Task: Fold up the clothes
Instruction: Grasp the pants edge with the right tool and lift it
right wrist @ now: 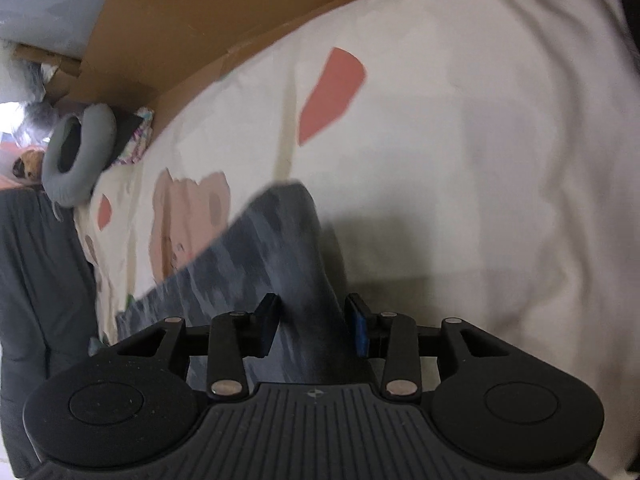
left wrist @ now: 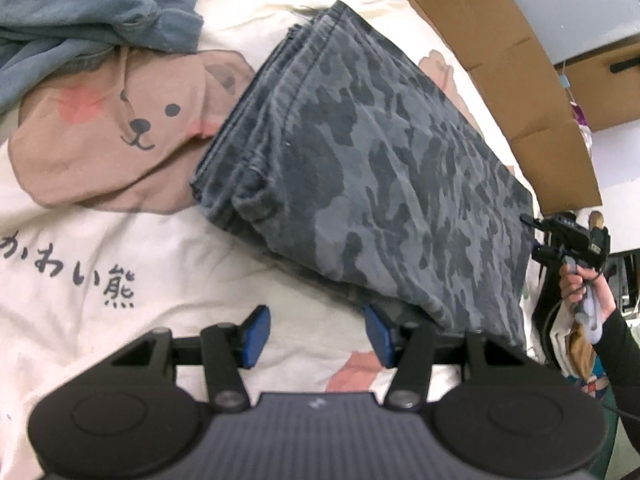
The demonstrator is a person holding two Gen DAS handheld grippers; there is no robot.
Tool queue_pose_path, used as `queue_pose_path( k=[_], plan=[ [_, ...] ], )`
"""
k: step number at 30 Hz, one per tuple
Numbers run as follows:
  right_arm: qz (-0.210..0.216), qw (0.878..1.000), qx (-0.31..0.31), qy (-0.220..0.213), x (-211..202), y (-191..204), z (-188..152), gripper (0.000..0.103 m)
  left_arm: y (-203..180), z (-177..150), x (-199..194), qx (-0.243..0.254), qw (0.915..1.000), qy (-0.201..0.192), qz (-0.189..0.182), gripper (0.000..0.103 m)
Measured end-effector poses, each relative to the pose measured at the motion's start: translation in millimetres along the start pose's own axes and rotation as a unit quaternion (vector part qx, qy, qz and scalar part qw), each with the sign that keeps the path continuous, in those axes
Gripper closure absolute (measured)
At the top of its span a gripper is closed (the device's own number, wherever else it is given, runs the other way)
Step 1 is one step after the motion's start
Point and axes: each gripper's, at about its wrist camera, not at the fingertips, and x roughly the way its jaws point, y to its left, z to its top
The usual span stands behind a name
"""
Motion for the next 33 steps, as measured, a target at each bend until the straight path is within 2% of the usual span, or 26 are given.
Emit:
queue_pose_path(
  k=[4,10,13,21,29,33],
  plan=[
    [-0.001,1.000,-0.001,0.000,-15,-4,-17,0.052,-14,-5,-11,0.009,0.9999,-0.004,0.000,0.048],
    [-0.010,1.000,0.011,-0.002,-38,-8,-54,0.049,-39,-7,-42,0.035,0.9992,-0.010,0.018,0.048],
    [-0.011,1.000,0.006,-0.004,-52,-9,-76,0.043,-51,-4,-61,0.049,0.9982,-0.018,0.028,0.047],
    [-0.014,1.000,0.018,0.001,-71,-29,-132,0.043,-77,-5,-100,0.073,0.9950,-0.024,0.064,0.047],
    [0.018,0.996,0.084,-0.012,-82,-61,-173,0.041,-103,-5,-127,0.088,0.9915,-0.027,0.092,0.047],
    [0.022,0.995,0.101,0.004,-76,-74,-190,0.041,-119,-4,-136,0.101,0.9888,-0.032,0.106,0.045]
  ],
)
